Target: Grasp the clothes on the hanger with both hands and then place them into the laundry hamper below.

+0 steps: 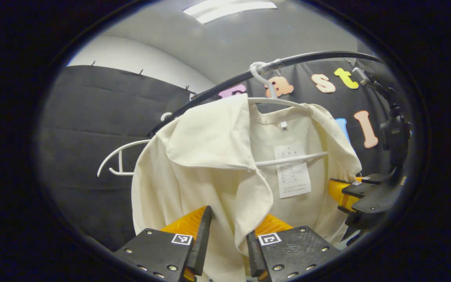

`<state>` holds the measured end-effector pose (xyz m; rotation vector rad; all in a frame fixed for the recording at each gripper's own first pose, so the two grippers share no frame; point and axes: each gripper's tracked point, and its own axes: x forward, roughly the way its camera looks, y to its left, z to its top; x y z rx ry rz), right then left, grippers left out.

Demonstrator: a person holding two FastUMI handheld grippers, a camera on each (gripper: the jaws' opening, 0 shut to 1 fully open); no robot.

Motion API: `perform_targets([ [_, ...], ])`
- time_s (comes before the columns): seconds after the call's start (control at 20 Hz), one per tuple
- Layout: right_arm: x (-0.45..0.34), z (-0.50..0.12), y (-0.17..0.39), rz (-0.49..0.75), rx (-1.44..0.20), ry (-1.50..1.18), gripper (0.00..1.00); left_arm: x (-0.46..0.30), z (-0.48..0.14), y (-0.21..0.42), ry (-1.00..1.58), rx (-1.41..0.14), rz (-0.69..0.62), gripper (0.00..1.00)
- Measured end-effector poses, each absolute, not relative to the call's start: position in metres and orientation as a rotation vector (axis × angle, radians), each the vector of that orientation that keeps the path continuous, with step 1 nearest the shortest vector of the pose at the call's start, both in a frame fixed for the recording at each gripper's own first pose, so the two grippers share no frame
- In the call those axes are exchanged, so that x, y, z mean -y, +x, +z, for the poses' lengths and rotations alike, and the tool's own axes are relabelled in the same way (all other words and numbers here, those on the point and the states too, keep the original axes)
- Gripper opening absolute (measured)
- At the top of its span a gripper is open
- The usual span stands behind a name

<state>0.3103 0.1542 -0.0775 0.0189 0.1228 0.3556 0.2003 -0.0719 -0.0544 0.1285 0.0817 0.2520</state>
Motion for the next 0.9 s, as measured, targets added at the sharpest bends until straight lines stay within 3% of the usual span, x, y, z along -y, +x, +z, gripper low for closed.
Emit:
perform_targets([
  [0.05, -0.156, -0.079, 0.309, 0.374, -0.126, 0.006, 0.07, 0.06, -0.052, 0.196, 0.139, -0.072, 0.305, 0.46],
  [0.1, -0.163, -0.078, 0.309, 0.393, -0.135, 0.003, 0.06, 0.06, -0.055, 0.203, 0.126, -0.074, 0.296, 0.1],
  [0.15, -0.166, -0.077, 0.308, 0.408, -0.132, -0.003, 0.03, 0.061, -0.055, 0.203, 0.113, -0.071, 0.305, 0.0],
  [0.9, -0.071, -0.007, 0.32, 0.119, 0.163, -0.112, 0.02, 0.007, -0.002, 0.14, 0.233, 0.015, 0.338, 0.01],
])
